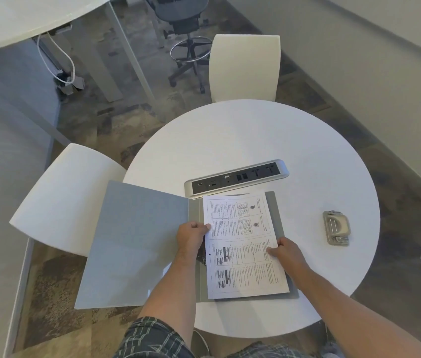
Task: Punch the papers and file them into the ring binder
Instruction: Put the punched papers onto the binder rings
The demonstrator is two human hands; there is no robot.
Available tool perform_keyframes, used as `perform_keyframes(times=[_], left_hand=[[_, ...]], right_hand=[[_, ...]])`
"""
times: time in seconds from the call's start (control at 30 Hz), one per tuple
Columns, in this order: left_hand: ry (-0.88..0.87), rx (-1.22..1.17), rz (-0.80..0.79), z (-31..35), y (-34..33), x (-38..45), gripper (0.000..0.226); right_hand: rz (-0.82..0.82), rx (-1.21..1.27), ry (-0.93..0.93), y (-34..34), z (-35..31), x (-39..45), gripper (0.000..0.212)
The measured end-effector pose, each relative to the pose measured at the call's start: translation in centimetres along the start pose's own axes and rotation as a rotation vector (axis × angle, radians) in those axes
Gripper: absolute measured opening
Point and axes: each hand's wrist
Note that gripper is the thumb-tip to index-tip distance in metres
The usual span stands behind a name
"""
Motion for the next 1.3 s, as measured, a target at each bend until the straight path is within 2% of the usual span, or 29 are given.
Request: perform_keyframes(times=[0.07, 0.37, 0.47, 0.57, 0.7, 1.03, 1.3], left_hand=[[-0.038, 0.002, 0.012, -0.3, 0.0, -0.4, 0.015], [-0.199, 0.25, -0.005, -2.1, 1.7, -2.0, 0.052], [-0.191, 0.259, -0.001, -2.6, 2.2, -2.6, 0.036], [-0.148, 0.259, -0.079, -3.0, 2.4, -2.9, 0.019], [-0.08, 0.367, -0.216, -3.3, 2.4, -3.5, 0.021], [-0.061, 0.311, -0.153, -3.5, 2.4, -4.0, 0.012], [0.054, 0.228, -0.161, -2.7, 2.8, -3.5, 0.01]], right_hand=[[0.011, 0.009, 0.004, 0.1, 0.0, -0.1, 0.01], [0.008, -0.004, 0.029, 0.2, 0.3, -0.4, 0.011], [0.007, 0.026, 0.041, 0.2, 0.3, -0.6, 0.014], [0.015, 0.044, 0.054, 0.2, 0.1, -1.0, 0.013], [0.026, 0.057, 0.069, 0.3, 0.0, -1.4, 0.014], [0.0, 0.104, 0.07, 0.5, 0.5, -1.6, 0.013], [-0.056, 0.206, 0.068, 0.8, 0.6, -2.0, 0.014]])
Point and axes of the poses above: each hand's wrist, its own x-axis towards the middle knuckle, its own y-axis out of the back of the hand, z = x × y, and after that the axes turned 5 degrees about x, right-handed
